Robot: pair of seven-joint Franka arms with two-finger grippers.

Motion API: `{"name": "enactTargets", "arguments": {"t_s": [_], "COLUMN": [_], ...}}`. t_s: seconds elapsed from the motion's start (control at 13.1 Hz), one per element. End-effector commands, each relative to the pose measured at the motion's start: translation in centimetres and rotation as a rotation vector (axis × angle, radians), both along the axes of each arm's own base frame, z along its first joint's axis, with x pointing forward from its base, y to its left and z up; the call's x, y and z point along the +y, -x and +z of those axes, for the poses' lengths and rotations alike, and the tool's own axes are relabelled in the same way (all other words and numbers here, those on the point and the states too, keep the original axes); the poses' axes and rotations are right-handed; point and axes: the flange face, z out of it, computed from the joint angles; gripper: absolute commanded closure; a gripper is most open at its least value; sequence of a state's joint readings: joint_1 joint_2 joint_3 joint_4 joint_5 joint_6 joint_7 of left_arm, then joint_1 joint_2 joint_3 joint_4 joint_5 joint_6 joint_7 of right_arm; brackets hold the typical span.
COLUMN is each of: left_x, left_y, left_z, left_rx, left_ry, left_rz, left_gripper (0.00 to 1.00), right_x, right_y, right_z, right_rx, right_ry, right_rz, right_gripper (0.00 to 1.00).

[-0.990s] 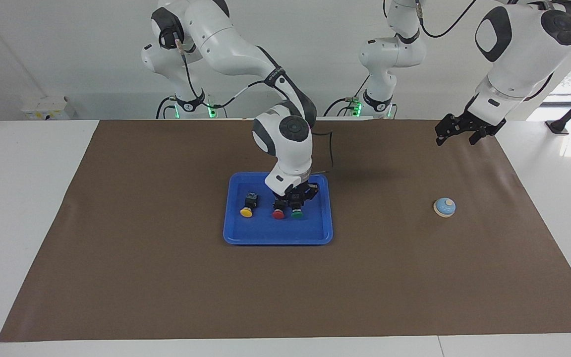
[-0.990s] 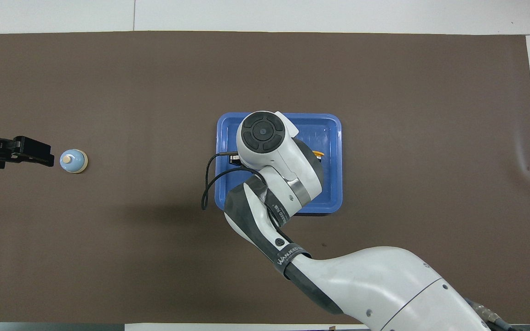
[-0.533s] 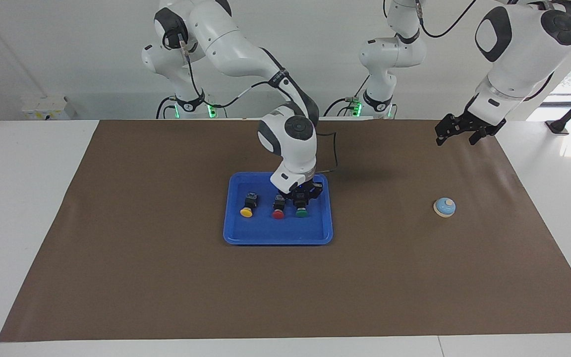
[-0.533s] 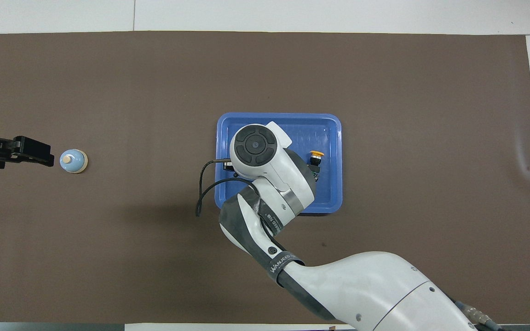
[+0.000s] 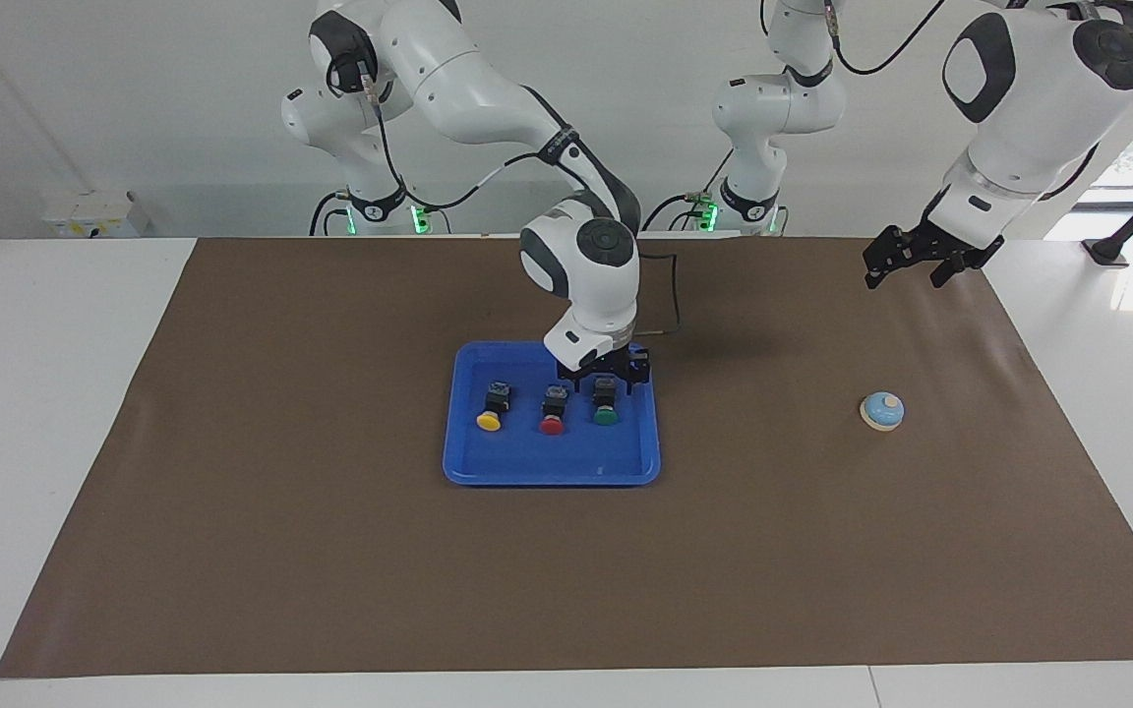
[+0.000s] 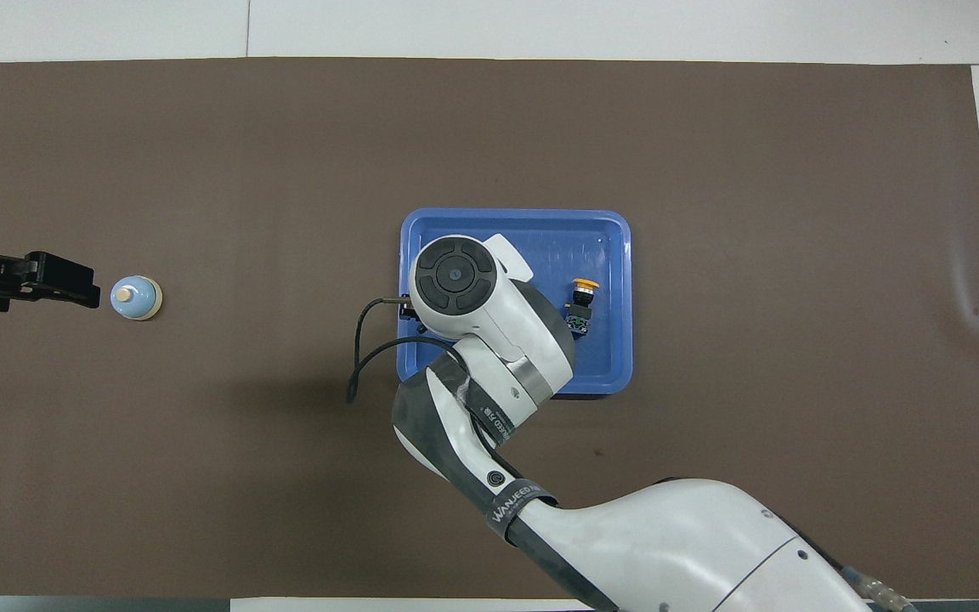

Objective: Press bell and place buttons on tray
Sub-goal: 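Place the green button in the tray beside the red one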

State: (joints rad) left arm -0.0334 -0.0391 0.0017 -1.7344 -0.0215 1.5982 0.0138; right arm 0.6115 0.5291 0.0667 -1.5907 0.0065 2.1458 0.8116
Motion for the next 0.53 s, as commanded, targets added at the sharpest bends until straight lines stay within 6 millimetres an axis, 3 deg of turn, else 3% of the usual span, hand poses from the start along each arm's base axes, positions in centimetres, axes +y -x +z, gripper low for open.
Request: {"name": "enactTargets", "arguments": {"t_s": [0.0,0.23,0.46], "left_x": [0.2,0.2,0.2], "left_y": [0.3,0.3,0.3], "left_z": [0.5,0.5,0.6], "left_rx": [-0.011,-0.011,-0.013], "left_ry": [0.003,0.003,0.003], "left_rz": [0.006,0.006,0.006], "left_gripper": [0.00,0.00,0.00], "right_x": [-4.8,-12.3,-21.2], "right_y": [-2.5,-5.0,-6.3], "right_z": [5.5,10.8,14.5], "right_rx": [-0.011,-0.025,0.018], "right_ry": [-0.011,-0.011,0.020], "right_rz": [-0.085,-0.131,-0.018], "right_gripper": [0.00,0.00,0.00]}}
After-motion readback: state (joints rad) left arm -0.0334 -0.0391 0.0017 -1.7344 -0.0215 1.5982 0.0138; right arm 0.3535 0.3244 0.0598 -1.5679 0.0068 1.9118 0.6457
